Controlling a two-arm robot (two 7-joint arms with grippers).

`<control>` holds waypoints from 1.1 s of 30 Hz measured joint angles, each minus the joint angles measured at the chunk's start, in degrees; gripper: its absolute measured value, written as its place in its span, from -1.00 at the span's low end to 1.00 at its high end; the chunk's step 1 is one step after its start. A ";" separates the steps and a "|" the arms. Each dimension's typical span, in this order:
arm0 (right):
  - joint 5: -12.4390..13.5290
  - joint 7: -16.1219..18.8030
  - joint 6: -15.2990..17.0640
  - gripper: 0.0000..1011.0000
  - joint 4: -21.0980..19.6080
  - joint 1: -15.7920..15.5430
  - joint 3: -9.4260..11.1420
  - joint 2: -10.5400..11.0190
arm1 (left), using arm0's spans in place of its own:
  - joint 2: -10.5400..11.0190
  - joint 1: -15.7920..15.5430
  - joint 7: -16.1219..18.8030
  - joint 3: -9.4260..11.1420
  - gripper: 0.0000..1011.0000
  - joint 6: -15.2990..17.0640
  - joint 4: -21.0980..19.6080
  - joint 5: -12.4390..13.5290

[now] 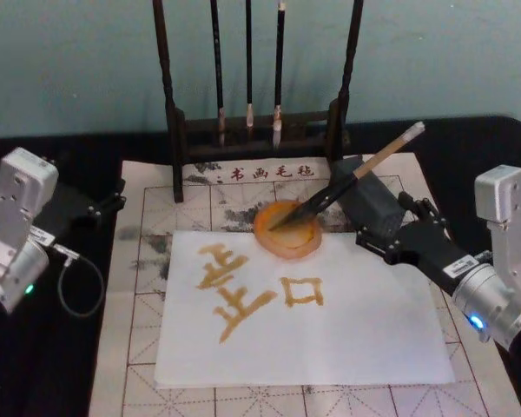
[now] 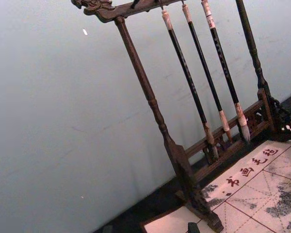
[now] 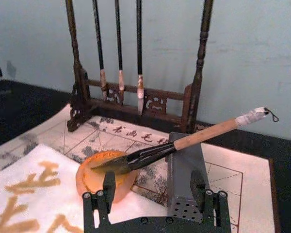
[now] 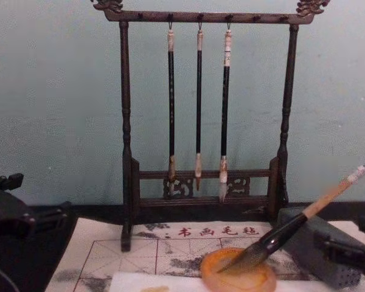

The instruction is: Pick up the brush from the inkstone, write on the paper, then place the brush back to its original position.

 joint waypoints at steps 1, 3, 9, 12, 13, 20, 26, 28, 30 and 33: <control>-0.30 0.03 0.36 0.98 -0.09 0.07 -0.05 0.09 | 0.00 0.00 0.00 0.00 0.98 0.00 0.00 0.00; -0.84 0.10 0.91 0.98 -0.23 0.18 -0.12 0.21 | 0.00 0.00 0.00 0.00 0.98 0.00 0.00 0.00; -2.13 0.41 2.42 0.98 -0.53 0.32 -0.08 0.26 | 0.00 0.00 0.00 0.00 0.98 0.00 0.00 0.00; -2.68 0.43 2.61 0.98 -0.56 0.30 0.07 0.08 | 0.00 0.00 0.00 0.00 0.98 0.00 0.00 0.00; -2.67 0.42 2.61 0.98 -0.57 0.30 0.07 0.08 | 0.00 0.00 0.00 0.00 0.98 0.00 0.00 0.00; -2.50 0.42 2.59 0.98 -0.59 0.26 0.11 0.07 | 0.00 0.00 0.00 0.00 0.98 0.00 0.00 0.00; -2.30 0.42 2.56 0.98 -0.59 0.25 0.13 0.07 | 0.00 0.00 0.00 0.00 0.98 0.00 0.00 0.00; -2.22 0.41 2.55 0.98 -0.59 0.25 0.13 0.06 | 0.00 0.00 0.00 0.00 0.98 0.00 0.00 0.00; -2.18 0.41 2.53 0.98 -0.59 0.24 0.13 0.06 | 0.00 0.00 0.00 0.00 0.98 0.00 0.00 0.00; -2.14 0.40 2.52 0.98 -0.59 0.25 0.13 0.07 | 0.00 0.00 0.00 0.00 0.98 0.00 0.00 0.00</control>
